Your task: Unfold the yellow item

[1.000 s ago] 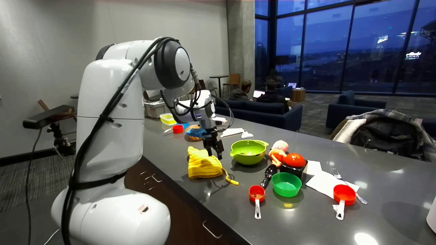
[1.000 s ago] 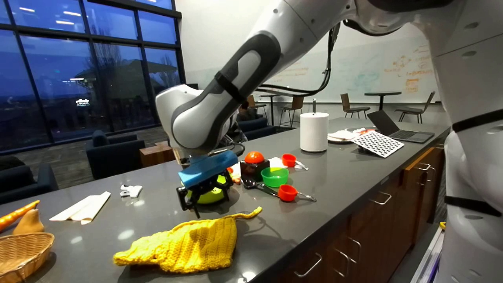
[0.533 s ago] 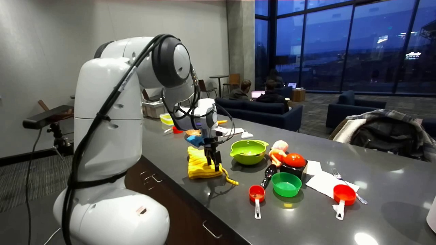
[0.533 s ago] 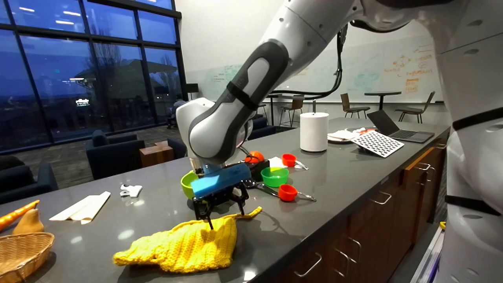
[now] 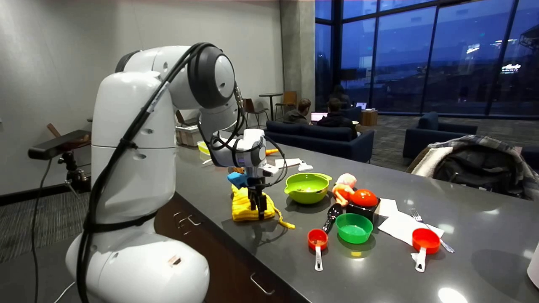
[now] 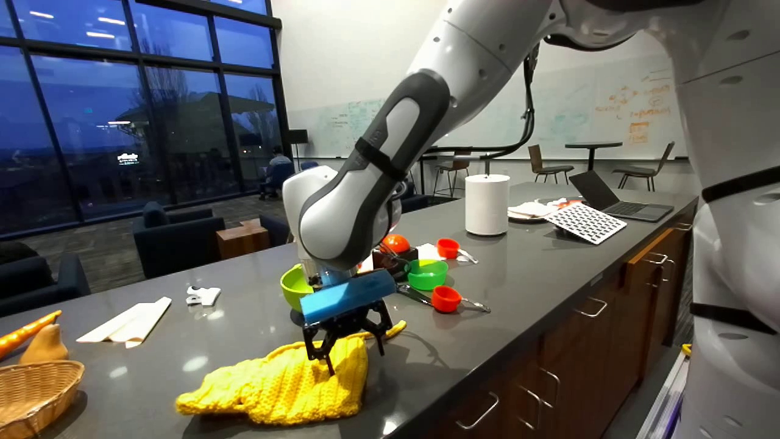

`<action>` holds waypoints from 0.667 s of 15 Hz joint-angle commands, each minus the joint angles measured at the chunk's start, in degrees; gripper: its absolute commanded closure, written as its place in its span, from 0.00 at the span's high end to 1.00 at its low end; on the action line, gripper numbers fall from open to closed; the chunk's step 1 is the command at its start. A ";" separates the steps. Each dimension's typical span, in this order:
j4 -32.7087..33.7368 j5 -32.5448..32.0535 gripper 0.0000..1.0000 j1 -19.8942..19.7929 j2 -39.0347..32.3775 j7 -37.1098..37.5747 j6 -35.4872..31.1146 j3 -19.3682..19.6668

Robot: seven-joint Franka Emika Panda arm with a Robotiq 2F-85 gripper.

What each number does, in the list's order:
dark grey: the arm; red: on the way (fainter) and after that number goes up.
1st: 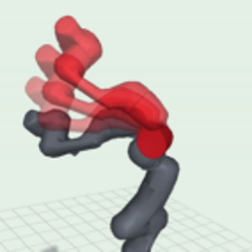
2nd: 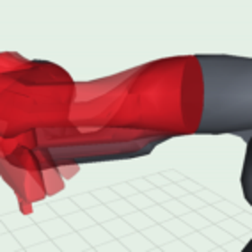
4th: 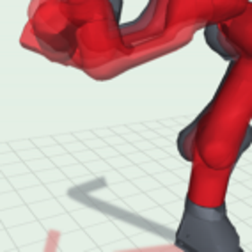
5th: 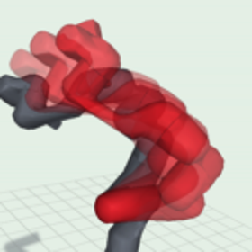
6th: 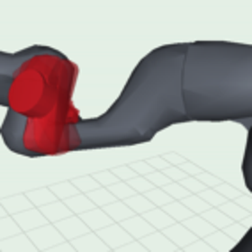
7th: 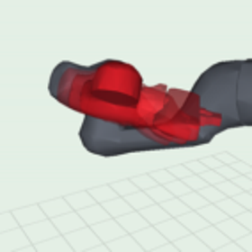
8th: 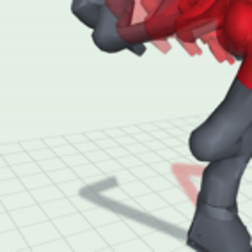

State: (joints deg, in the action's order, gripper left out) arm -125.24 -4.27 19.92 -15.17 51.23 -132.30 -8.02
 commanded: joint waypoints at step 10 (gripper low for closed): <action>-2.40 1.51 0.01 -0.76 1.98 -1.49 -5.54 -1.60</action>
State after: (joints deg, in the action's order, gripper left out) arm -125.56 -4.19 19.92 -15.14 51.06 -136.21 -8.95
